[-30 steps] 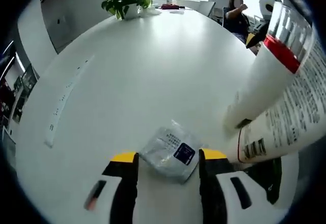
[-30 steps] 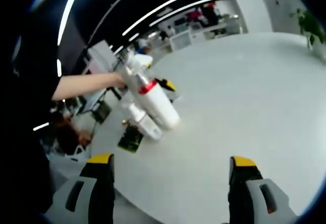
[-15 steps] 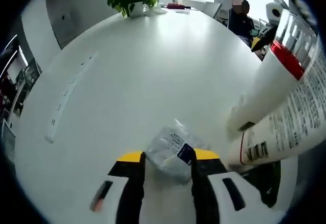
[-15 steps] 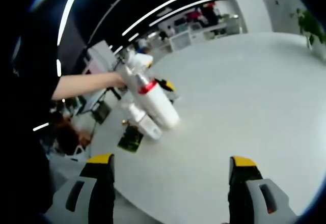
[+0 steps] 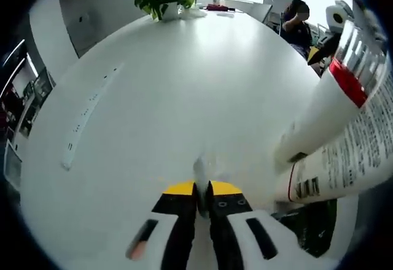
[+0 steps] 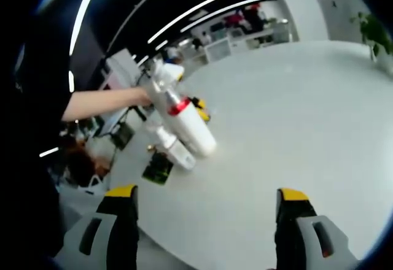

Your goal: Arrange the skincare products in the storage area until every visible bottle or jar stands upright without overlapping.

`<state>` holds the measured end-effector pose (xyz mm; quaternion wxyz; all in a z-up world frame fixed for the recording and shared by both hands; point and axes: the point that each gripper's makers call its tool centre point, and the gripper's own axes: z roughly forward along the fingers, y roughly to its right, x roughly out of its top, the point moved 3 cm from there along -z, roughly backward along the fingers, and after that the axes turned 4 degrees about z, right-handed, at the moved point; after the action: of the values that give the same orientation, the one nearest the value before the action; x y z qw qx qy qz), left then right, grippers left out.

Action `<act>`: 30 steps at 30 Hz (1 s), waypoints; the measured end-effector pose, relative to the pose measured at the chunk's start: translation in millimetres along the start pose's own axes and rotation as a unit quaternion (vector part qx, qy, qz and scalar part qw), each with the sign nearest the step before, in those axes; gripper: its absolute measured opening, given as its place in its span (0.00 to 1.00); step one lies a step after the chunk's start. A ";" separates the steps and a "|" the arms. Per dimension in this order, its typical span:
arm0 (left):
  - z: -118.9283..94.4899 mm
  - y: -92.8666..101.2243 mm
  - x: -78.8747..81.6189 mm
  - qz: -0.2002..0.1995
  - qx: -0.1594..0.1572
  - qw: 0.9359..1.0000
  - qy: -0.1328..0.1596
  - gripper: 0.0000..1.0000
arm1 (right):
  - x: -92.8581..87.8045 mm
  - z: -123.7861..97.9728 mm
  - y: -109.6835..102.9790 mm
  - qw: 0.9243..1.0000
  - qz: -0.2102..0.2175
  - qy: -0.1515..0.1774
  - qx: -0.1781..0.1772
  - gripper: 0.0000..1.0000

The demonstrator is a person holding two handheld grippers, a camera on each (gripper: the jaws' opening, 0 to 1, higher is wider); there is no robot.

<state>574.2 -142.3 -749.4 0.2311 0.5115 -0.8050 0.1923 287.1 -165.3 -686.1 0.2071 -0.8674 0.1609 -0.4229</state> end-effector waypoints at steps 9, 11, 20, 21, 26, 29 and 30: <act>-20.6 -12.8 0.1 -0.052 0.012 0.998 0.019 0.04 | 3.4 -3.7 -4.0 1.000 -0.007 0.004 0.000 0.96; -25.4 -13.8 -2.1 -0.065 0.011 0.998 0.022 0.04 | 4.9 -5.4 -5.7 1.000 -0.008 0.006 0.000 0.96; -45.4 -13.0 -5.7 -0.090 0.017 0.995 0.026 0.04 | 12.5 -10.5 -13.1 1.000 -0.022 0.013 0.002 0.96; -48.5 -12.6 -5.4 -0.103 0.015 0.994 0.032 0.04 | 13.2 -11.1 -13.7 1.000 -0.023 0.014 0.002 0.96; -62.3 -12.0 -6.5 -0.122 0.020 0.992 0.038 0.04 | 17.9 -14.6 -17.5 0.999 -0.031 0.019 0.002 0.96; -71.7 -8.7 -7.6 -0.123 0.021 0.991 0.038 0.04 | 20.2 -15.7 -22.4 0.999 -0.035 0.021 0.007 0.96; -74.5 -7.8 -7.9 -0.123 0.022 0.991 0.038 0.04 | 20.4 -15.7 -24.2 0.999 -0.037 0.020 0.008 0.96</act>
<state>597.3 -98.9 -692.3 0.2718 0.6042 -0.7219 0.1995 289.1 -157.1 -651.8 0.1950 -0.8623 0.1294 -0.4492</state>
